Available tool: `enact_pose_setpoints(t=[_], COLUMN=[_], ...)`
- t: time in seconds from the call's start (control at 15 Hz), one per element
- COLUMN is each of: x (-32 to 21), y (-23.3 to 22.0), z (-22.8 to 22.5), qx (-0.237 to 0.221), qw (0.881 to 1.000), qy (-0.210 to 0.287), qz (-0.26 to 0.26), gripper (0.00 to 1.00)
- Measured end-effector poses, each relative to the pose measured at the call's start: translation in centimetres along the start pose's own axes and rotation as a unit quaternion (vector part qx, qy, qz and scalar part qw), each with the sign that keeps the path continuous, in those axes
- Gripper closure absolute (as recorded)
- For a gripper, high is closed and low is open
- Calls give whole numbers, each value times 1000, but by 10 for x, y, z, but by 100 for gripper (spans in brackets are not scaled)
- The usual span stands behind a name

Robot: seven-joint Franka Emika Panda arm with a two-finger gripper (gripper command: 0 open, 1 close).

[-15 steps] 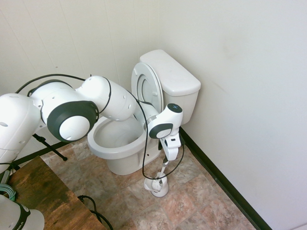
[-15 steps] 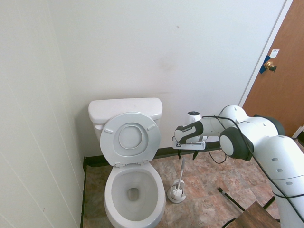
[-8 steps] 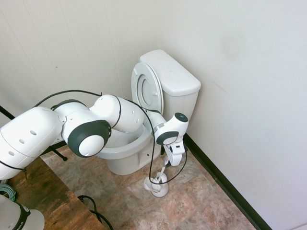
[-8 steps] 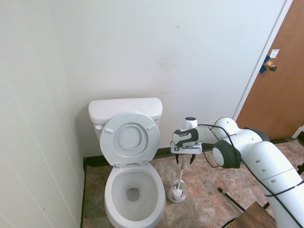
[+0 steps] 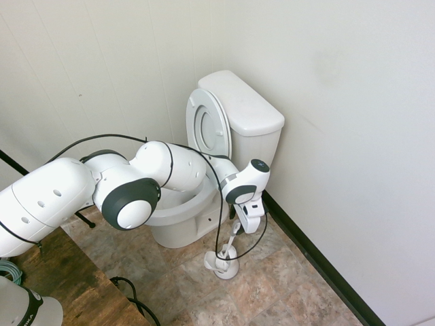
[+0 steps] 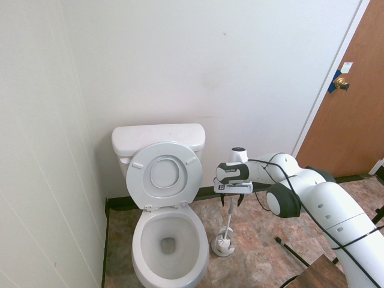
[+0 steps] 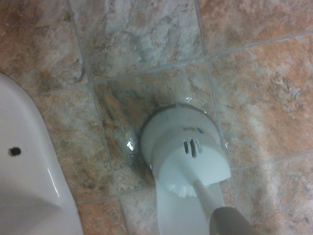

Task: Clean the toilet

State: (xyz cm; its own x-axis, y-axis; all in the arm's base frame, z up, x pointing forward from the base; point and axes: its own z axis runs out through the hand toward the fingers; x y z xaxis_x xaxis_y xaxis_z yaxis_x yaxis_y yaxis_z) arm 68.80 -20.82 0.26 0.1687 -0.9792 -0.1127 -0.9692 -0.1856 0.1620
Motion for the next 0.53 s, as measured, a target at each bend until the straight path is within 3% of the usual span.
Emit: enact_pose_setpoints(t=[0.53], x=[0], y=[-1], z=[3], qx=[4], qw=[1000], qy=[-8], qz=[-3], gripper=[100])
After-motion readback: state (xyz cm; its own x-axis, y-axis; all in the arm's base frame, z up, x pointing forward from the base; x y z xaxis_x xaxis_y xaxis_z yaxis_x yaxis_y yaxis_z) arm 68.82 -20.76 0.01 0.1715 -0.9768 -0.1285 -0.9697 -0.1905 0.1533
